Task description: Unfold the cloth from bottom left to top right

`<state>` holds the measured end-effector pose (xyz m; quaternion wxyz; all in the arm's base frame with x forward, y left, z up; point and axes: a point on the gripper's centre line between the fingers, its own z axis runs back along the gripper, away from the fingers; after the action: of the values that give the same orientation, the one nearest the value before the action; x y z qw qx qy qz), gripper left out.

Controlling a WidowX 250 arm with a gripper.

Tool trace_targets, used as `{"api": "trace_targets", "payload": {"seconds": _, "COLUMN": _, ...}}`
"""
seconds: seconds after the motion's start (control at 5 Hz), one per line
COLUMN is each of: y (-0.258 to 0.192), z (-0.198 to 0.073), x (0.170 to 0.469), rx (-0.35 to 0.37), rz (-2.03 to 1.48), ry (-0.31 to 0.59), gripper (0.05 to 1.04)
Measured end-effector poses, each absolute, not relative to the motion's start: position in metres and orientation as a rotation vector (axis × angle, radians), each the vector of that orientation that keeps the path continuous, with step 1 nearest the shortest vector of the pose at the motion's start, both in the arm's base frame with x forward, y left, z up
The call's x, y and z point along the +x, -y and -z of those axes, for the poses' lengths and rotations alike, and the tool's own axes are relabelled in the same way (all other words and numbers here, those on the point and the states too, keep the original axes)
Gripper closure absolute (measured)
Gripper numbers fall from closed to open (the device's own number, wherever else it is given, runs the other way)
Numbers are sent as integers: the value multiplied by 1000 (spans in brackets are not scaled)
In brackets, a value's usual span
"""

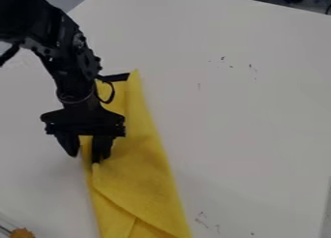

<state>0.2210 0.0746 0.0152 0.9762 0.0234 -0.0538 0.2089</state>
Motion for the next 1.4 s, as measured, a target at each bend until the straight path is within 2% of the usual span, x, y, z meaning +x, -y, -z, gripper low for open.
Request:
{"api": "trace_targets", "payload": {"seconds": 0.2, "y": -76, "z": -18, "x": 223, "rx": 57, "rz": -415, "ry": 103, "gripper": 645}}
{"api": "trace_targets", "payload": {"seconds": 0.4, "y": -70, "z": -31, "x": 229, "rx": 104, "rz": -388, "ry": 90, "gripper": 884}}
{"api": "trace_targets", "payload": {"seconds": 0.6, "y": -62, "z": -49, "x": 235, "rx": 152, "rz": -371, "ry": 127, "gripper": 1005}}
{"api": "trace_targets", "payload": {"seconds": 0.8, "y": -56, "z": -53, "x": 239, "rx": 154, "rz": -367, "ry": 147, "gripper": 1026}}
{"api": "trace_targets", "payload": {"seconds": 1.0, "y": -43, "z": -61, "x": 257, "rx": 100, "rz": -333, "ry": 206, "gripper": 1026}}
{"api": "trace_targets", "payload": {"seconds": 1.4, "y": -7, "z": -52, "x": 295, "rx": 7, "rz": -236, "ry": 209, "gripper": 1026}}
